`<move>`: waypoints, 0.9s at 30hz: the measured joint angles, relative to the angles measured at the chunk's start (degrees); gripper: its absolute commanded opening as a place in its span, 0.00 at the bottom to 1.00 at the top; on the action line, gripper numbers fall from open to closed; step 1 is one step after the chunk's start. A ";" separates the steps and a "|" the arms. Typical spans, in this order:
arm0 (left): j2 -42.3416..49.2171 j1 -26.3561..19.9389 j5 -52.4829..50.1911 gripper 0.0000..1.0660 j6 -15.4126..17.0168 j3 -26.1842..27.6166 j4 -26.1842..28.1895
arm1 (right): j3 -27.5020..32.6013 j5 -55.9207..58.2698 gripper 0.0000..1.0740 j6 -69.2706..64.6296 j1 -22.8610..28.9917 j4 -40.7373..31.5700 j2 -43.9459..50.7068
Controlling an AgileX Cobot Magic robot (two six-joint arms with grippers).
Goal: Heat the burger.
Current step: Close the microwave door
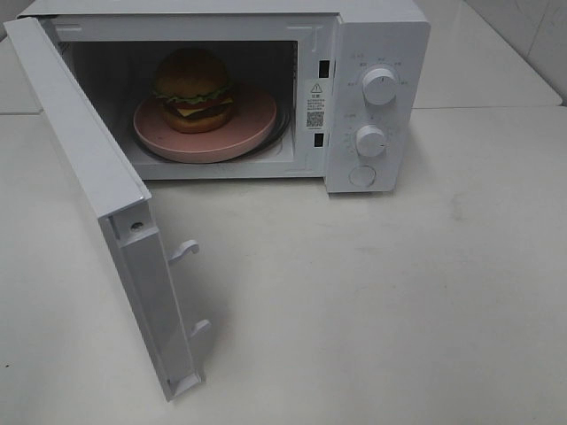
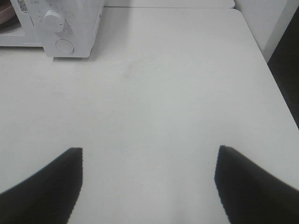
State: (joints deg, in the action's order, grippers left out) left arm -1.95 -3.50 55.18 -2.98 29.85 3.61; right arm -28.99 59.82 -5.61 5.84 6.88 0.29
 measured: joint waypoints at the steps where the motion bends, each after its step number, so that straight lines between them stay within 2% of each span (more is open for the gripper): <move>1: -1.78 0.00 -1.78 0.77 0.00 0.00 0.11 | 0.00 0.00 0.70 0.00 0.00 0.00 0.00; 4: -2.86 0.00 -2.81 0.71 0.00 0.00 0.17 | 0.00 0.00 0.70 0.00 0.00 0.00 0.00; 5: -5.21 0.00 -4.76 0.59 0.00 0.00 0.23 | 0.00 0.00 0.70 0.00 0.00 0.00 0.00; 6: -6.19 0.00 -5.50 0.52 0.00 0.00 0.06 | 0.00 0.00 0.70 0.00 0.00 0.00 0.00; 7: -6.19 0.00 -5.50 0.52 0.00 0.00 0.06 | 0.00 0.00 0.70 0.00 0.00 0.00 0.00; 8: -8.71 0.00 -7.22 0.41 0.00 0.00 -0.92 | 0.00 0.00 0.70 0.00 0.00 0.00 0.00; 9: -9.74 0.00 -7.91 0.36 0.00 0.00 -1.32 | 0.00 0.00 0.70 0.00 0.00 0.00 0.00; 10: -9.74 0.00 -7.91 0.36 0.00 0.00 -1.32 | 0.00 0.00 0.70 0.00 0.00 0.00 0.00; 11: -12.38 0.00 -9.63 0.24 0.00 0.00 -2.29 | 0.00 0.00 0.70 0.00 0.00 0.00 0.00; 12: -15.24 0.00 -11.75 0.19 0.00 0.00 -2.58 | 0.00 0.00 0.70 0.00 0.00 0.00 0.00; 13: -15.24 0.00 -11.75 0.19 0.00 0.00 -2.58 | 0.00 0.00 0.70 0.00 0.00 0.00 0.00; 14: -16.50 0.00 -12.61 0.07 0.00 0.00 -2.64 | 0.00 0.00 0.70 0.00 0.00 0.00 0.00; 15: -16.50 0.00 -12.61 0.07 0.00 0.00 -2.64 | 0.00 0.00 0.70 0.00 0.00 0.00 0.00; 16: -19.25 0.00 -15.18 0.00 0.00 -0.11 -2.69 | 0.00 0.00 0.70 0.00 0.00 0.00 0.00; 23: -28.07 0.00 -24.92 0.00 0.00 -2.01 -2.58 | 0.00 0.00 0.70 0.00 0.00 0.00 0.00; 25: -33.35 0.00 -33.92 0.00 0.00 -4.18 -2.41 | 0.00 0.00 0.70 0.00 0.00 0.00 0.00; 27: -34.43 0.00 -36.21 0.00 0.00 -4.87 -2.23 | 0.00 0.00 0.70 0.00 0.00 0.00 0.00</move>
State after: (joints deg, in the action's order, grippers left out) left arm -36.38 -3.50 18.96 -2.98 24.98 1.38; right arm -28.99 59.82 -5.61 5.84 6.88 0.29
